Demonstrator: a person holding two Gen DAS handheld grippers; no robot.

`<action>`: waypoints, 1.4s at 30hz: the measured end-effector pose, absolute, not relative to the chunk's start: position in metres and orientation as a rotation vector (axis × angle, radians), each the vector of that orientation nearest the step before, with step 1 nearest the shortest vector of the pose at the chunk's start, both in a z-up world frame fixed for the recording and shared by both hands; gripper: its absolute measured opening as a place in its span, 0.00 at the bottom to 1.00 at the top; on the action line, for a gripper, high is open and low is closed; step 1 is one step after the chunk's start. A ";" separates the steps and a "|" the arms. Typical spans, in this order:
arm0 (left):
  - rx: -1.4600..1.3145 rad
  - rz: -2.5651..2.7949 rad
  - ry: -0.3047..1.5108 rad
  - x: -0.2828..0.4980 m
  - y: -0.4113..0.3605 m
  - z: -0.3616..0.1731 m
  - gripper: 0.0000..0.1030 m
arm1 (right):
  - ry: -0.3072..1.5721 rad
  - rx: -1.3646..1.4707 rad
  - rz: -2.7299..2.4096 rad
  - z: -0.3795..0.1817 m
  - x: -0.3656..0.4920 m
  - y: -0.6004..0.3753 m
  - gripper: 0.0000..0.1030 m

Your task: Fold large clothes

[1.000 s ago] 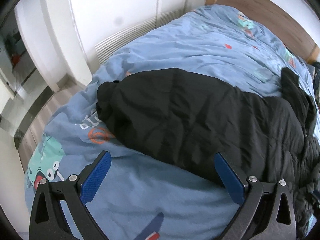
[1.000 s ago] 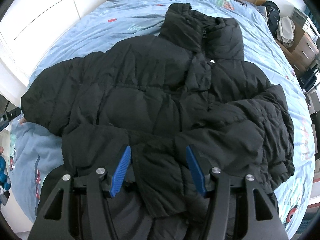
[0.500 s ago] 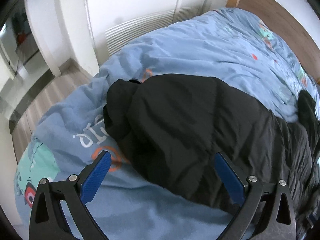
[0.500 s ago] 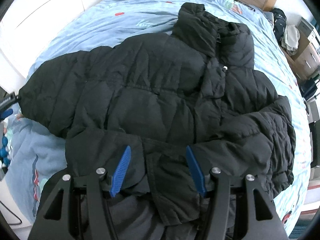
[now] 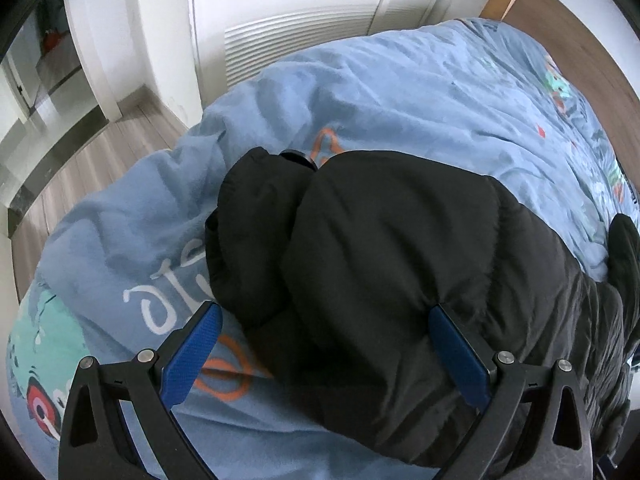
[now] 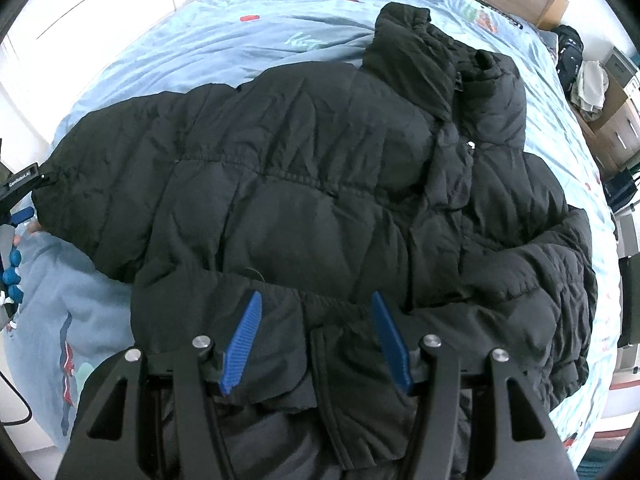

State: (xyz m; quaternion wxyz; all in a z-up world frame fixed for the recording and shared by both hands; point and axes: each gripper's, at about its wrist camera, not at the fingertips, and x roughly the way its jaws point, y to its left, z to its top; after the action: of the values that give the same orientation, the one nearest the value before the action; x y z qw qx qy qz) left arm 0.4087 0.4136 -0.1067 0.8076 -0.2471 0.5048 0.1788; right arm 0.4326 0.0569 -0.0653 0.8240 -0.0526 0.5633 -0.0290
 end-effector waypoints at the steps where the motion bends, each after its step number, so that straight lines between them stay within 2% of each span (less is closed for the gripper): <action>1: -0.533 0.380 1.082 0.409 0.415 -0.109 0.98 | 1.199 -0.113 -0.061 -0.066 0.433 0.057 0.54; 22: -0.610 0.349 1.099 0.419 0.420 -0.124 0.98 | 1.220 -0.089 -0.074 -0.079 0.435 0.048 0.54; 30: -0.790 0.319 1.071 0.403 0.439 -0.134 0.97 | 1.214 -0.090 -0.073 -0.076 0.430 0.046 0.54; 35: -0.911 0.254 1.037 0.399 0.445 -0.134 0.80 | 1.210 -0.086 -0.081 -0.074 0.425 0.042 0.54; 37: -0.966 0.222 1.023 0.397 0.447 -0.137 0.71 | 1.210 -0.080 -0.084 -0.073 0.423 0.041 0.54; 39: -1.045 0.182 1.004 0.395 0.450 -0.140 0.47 | 1.208 -0.078 -0.085 -0.072 0.421 0.039 0.54; 42: -1.113 0.129 0.978 0.393 0.448 -0.139 0.26 | 1.200 -0.074 -0.089 -0.069 0.417 0.035 0.54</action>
State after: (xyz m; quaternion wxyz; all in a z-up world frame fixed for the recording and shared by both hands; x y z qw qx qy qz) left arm 0.3928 0.4480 -0.1392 0.7362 -0.5065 0.4450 0.0589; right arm 0.4175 0.0350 -0.0687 0.8238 -0.0350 0.5643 -0.0417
